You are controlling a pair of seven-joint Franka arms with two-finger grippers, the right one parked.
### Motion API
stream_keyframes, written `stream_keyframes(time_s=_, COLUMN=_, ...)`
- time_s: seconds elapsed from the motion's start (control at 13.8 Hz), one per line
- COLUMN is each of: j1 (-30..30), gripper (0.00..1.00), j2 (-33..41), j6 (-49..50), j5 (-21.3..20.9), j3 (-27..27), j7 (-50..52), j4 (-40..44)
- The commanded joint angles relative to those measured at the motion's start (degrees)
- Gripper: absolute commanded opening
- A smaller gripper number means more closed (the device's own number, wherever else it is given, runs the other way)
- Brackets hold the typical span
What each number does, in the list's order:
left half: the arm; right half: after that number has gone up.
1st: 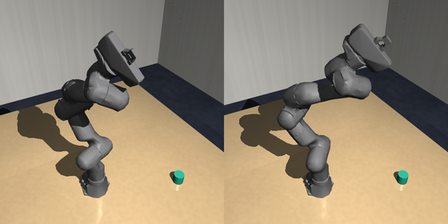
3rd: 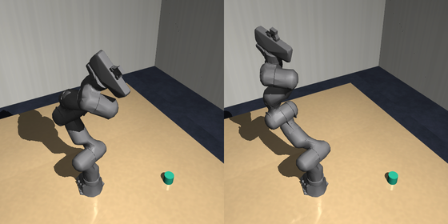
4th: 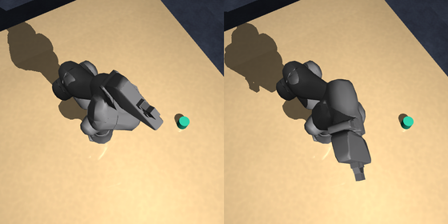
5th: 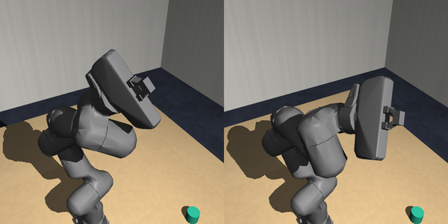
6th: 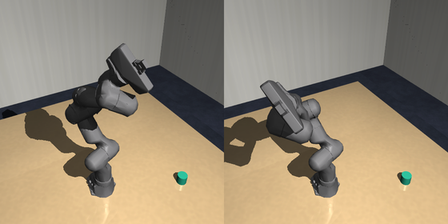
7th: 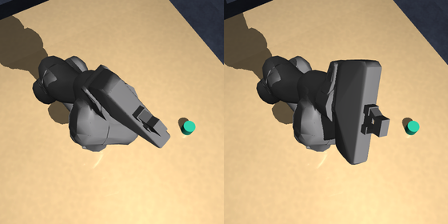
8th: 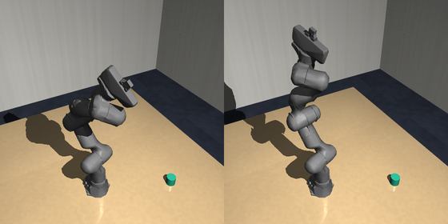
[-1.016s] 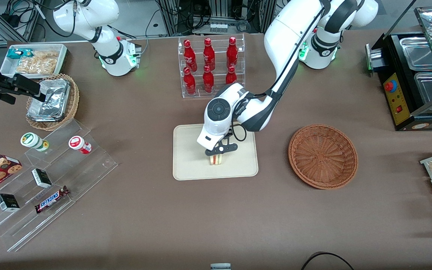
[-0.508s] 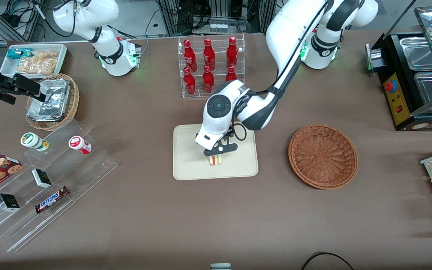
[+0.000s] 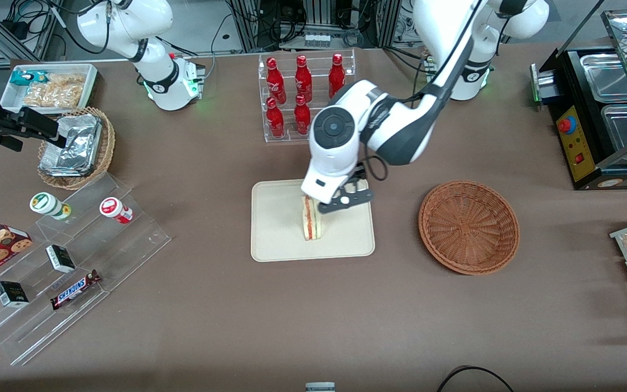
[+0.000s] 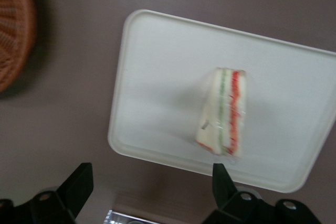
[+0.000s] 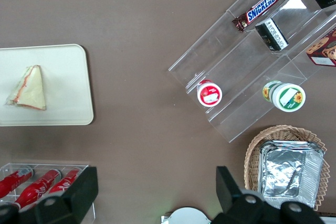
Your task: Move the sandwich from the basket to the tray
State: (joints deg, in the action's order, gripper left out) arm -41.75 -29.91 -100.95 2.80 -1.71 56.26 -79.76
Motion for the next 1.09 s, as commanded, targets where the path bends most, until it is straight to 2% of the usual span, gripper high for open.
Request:
stream_keyframes(time_s=0.0, j1=0.60, gripper=1.00, j2=1.52, j6=2.34, j5=-1.13, j3=-1.71, j7=0.52, j4=-3.20)
stream_keyframes(time_s=0.15, j1=3.59, gripper=1.00, j2=2.83, j6=2.43, j5=-1.31, j3=-1.71, j7=-0.87, j4=-5.39)
stream_keyframes(time_s=0.65, j1=15.89, gripper=1.00, j2=15.13, j6=2.77, j5=-0.78, j3=-1.71, j7=-21.42, j4=-17.79)
stream_keyframes(time_s=1.02, j1=23.18, gripper=1.00, j2=23.30, j6=3.21, j5=-0.69, j3=-1.71, j7=-30.48, j4=-24.11)
